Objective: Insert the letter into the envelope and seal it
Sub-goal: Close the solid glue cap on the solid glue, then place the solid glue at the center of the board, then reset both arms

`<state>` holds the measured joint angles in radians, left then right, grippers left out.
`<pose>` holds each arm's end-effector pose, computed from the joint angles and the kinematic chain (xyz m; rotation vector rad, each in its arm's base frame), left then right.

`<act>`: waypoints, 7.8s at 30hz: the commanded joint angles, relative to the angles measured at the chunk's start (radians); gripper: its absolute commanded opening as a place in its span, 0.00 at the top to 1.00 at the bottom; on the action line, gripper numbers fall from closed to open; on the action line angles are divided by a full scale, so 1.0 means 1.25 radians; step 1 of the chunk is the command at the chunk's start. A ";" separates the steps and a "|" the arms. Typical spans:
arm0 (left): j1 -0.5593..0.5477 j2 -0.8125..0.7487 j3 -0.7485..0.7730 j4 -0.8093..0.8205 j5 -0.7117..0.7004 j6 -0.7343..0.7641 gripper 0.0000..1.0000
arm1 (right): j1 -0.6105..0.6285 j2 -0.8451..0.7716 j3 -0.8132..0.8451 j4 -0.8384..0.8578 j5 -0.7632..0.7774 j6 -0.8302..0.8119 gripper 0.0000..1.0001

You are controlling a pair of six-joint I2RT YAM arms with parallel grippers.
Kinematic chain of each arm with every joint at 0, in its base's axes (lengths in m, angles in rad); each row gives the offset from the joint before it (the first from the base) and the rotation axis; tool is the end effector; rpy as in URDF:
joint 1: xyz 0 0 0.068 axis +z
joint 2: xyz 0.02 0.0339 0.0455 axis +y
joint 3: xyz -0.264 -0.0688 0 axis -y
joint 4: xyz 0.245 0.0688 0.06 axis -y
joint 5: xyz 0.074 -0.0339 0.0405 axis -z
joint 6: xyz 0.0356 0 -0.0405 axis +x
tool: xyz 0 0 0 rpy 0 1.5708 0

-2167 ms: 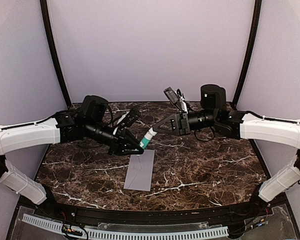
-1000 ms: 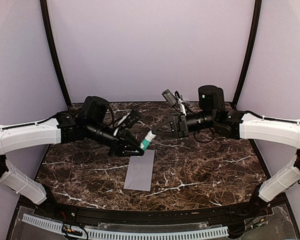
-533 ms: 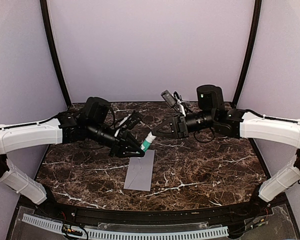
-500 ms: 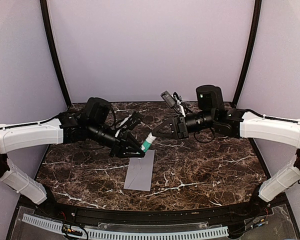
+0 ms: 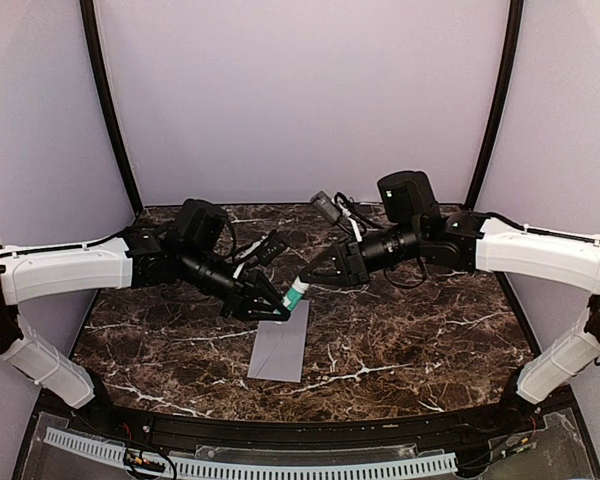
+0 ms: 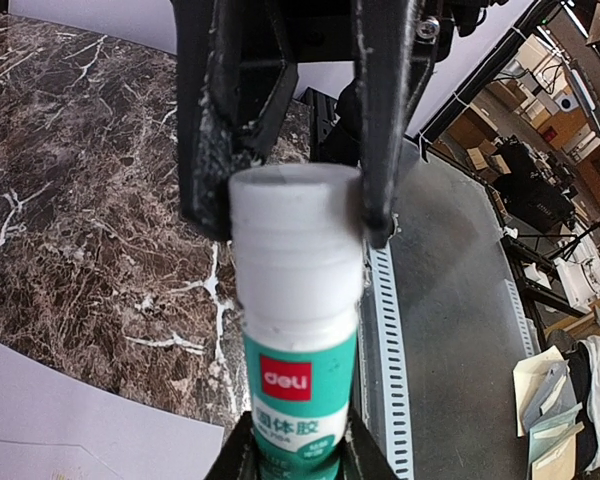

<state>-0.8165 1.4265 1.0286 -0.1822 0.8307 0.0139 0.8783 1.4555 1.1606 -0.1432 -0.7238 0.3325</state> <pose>0.1953 -0.2462 0.2814 1.3538 1.7841 -1.3442 0.1942 0.2711 0.3192 -1.0814 1.9373 1.4520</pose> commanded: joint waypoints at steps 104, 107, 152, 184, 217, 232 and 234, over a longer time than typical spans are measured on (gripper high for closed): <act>0.039 -0.069 -0.050 0.123 -0.113 -0.052 1.00 | 0.190 0.089 0.163 -0.011 0.538 0.139 0.65; 0.038 -0.068 -0.049 0.121 -0.123 -0.054 1.00 | 0.193 0.099 0.173 -0.020 0.537 0.133 0.70; 0.488 -0.237 -0.051 0.072 -0.397 -0.194 0.24 | -0.097 0.325 0.162 0.181 0.700 -0.130 0.99; 0.487 -0.225 -0.057 0.083 -0.379 -0.203 0.24 | -0.148 0.545 0.215 0.313 0.657 -0.165 0.88; 0.494 -0.205 -0.148 0.234 -0.433 -0.323 0.18 | -0.176 0.287 0.144 0.173 0.583 -0.096 0.01; 0.882 -0.051 -0.426 0.727 -0.350 -0.246 0.17 | -0.601 -0.087 -0.289 0.285 0.491 -0.050 0.01; 0.884 -0.030 -0.464 0.811 -0.382 -0.216 0.17 | -0.662 -0.126 -0.362 0.333 0.487 -0.059 0.01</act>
<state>0.2836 1.3670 0.5201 0.5331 0.3721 -0.3321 0.1436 1.3998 0.8230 0.1345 -0.0898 0.2821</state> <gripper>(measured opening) 0.829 0.986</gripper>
